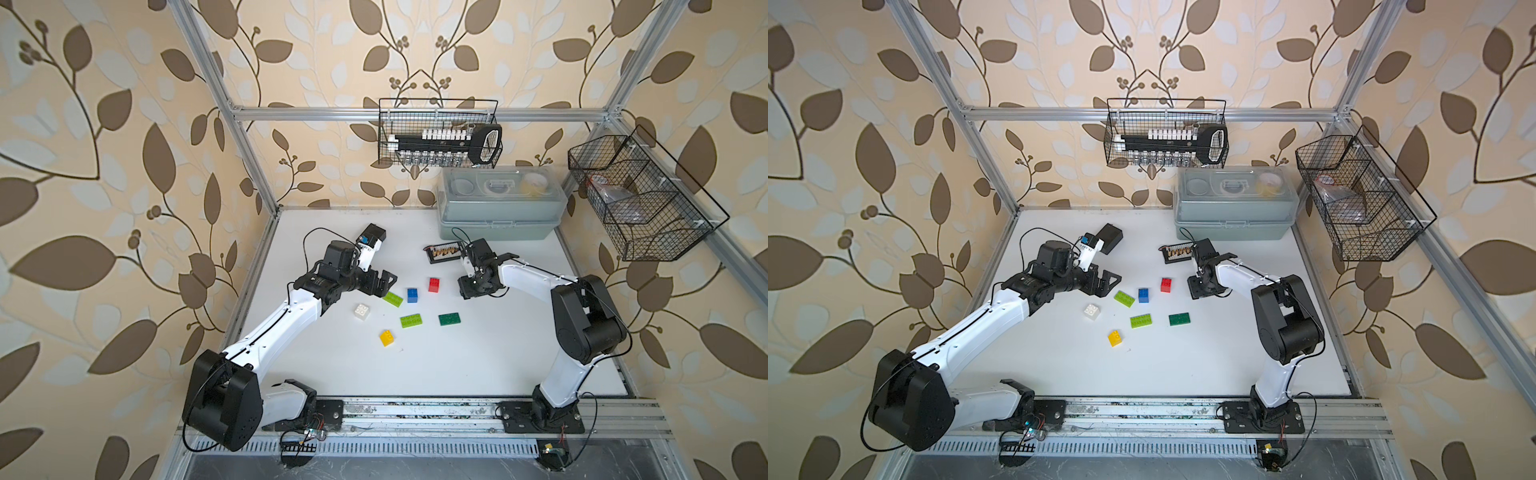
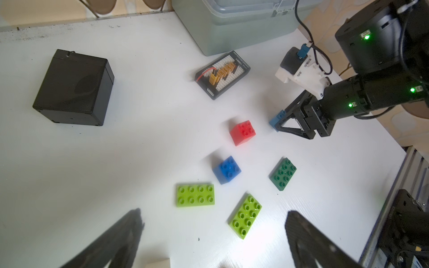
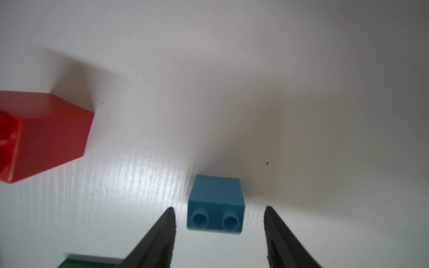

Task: Assemble a fork with lego
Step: Pick up the lego brick from the center of the board.

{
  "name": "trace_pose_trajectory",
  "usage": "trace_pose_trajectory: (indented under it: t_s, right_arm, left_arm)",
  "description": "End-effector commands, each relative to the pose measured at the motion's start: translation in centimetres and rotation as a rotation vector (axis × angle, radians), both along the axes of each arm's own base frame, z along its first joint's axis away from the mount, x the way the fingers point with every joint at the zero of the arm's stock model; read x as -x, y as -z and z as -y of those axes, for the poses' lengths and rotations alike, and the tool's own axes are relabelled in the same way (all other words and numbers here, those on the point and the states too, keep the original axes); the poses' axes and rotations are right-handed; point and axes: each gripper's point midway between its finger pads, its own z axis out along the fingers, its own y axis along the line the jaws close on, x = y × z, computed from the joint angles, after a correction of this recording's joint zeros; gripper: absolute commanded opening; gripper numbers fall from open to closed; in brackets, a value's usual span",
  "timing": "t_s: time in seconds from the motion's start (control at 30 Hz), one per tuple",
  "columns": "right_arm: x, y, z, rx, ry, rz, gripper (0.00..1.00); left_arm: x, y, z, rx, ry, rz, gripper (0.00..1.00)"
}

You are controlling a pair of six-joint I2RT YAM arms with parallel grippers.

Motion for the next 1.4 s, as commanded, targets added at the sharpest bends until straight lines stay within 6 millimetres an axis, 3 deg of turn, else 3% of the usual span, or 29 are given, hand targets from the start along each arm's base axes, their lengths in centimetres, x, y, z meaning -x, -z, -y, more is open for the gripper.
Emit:
trace_pose_trajectory:
  t_s: [0.0,0.57,0.87,0.97,1.17,1.37]
  right_arm:
    - [-1.1,-0.2,-0.1,-0.017,0.009,0.004,0.56]
    - [0.0,0.5,-0.3,-0.035,0.010,-0.063,0.42]
    - [-0.2,0.0,-0.3,-0.028,-0.022,-0.040,0.28]
    - [-0.3,-1.3,-0.8,-0.041,-0.086,-0.005,0.16]
    - [0.1,-5.8,-1.8,-0.050,-0.314,0.122,0.01]
    - [1.7,-9.7,-2.7,-0.032,-0.578,0.232,0.00]
  left_arm:
    - [-0.2,-0.8,0.6,0.023,0.011,0.024,0.99]
    - [0.0,-0.3,0.6,0.018,0.013,0.014,0.99]
    - [0.0,-0.4,0.6,0.017,0.014,0.012,0.99]
    - [0.0,-0.9,0.7,0.022,0.016,0.021,0.99]
    - [0.1,-2.8,0.9,0.015,0.051,0.052,0.99]
    - [1.1,-5.4,1.5,0.022,0.135,0.094,0.99]
